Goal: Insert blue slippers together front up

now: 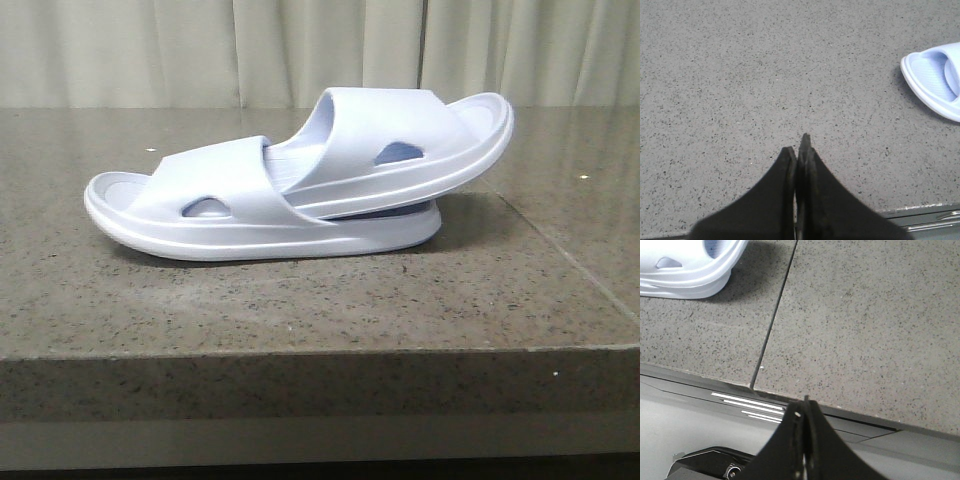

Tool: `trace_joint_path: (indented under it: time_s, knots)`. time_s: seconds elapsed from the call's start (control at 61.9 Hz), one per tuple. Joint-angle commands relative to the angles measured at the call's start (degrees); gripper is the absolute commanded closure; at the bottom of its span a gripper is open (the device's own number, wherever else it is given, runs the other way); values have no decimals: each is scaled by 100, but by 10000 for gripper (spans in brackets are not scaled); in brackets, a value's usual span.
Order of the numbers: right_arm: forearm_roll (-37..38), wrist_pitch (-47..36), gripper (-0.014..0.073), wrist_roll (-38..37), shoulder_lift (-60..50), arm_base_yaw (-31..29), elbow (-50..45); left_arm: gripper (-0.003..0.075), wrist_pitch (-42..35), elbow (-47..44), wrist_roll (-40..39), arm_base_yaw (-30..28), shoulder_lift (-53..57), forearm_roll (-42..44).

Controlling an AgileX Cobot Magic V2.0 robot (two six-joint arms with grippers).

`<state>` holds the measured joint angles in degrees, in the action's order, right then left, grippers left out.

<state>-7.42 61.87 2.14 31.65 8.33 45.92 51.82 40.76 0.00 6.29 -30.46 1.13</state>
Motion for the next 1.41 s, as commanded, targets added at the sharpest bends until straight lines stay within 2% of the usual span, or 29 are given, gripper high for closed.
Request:
trace_joint_path:
  time_s: [0.0,0.485,0.598,0.776,0.986,1.132,1.293,1.39]
  knots:
    - [40,-396,712,16,16,13,119,741,-394,139,-73,-21,-28,-51]
    - [40,-396,712,16,16,13,119,741,-406,139,-73,-21,-28,-51]
    - [40,-396,712,16,16,13,119,741,-566,29,-73,-78,290,9]
    - [40,-396,712,16,16,13,119,741,-1468,-721,-73,-418,1229,-113]
    - [40,-396,712,16,16,13,119,741,-3456,-2277,-73,-598,2226,-626]
    - [40,-396,712,16,16,13,119,741,-4507,-3281,-73,-598,2635,-738]
    - [40,-396,712,16,16,13,119,741,-5182,-3957,-73,-598,2937,-753]
    - [40,-396,712,16,16,13,119,741,-5259,-4127,-73,-598,3196,-705]
